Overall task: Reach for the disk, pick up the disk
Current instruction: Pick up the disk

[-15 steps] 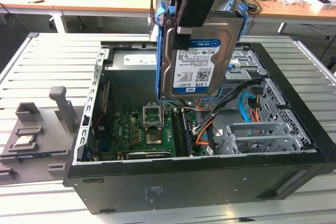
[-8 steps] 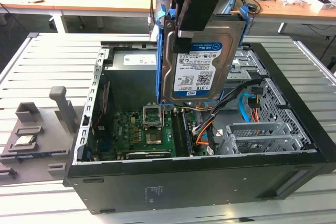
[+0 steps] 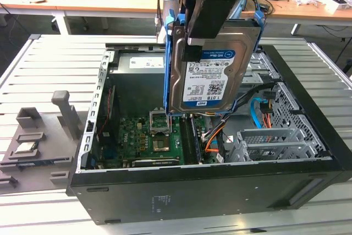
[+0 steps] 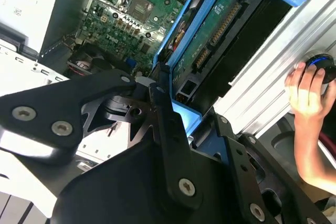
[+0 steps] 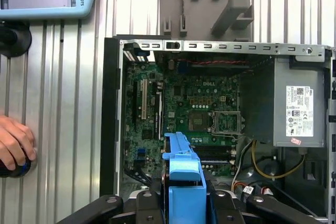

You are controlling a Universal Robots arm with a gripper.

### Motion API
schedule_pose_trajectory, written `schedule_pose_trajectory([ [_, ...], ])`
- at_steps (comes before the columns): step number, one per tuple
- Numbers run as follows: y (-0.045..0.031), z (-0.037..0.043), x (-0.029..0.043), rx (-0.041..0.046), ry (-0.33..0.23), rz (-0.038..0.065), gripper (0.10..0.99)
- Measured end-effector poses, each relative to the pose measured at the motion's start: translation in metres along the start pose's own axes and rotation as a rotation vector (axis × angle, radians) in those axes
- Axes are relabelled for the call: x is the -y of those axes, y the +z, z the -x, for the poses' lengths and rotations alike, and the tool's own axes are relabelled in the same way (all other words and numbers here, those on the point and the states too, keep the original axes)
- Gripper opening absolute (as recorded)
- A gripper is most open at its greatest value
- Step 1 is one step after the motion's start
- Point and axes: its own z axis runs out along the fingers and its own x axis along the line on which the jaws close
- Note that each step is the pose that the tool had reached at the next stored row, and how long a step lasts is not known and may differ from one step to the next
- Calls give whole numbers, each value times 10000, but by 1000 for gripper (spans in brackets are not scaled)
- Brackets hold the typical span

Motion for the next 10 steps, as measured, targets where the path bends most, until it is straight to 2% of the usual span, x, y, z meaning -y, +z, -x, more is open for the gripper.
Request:
schedule_pose_trajectory([
  [10,3,-174,-5,0,0,1,365],
])
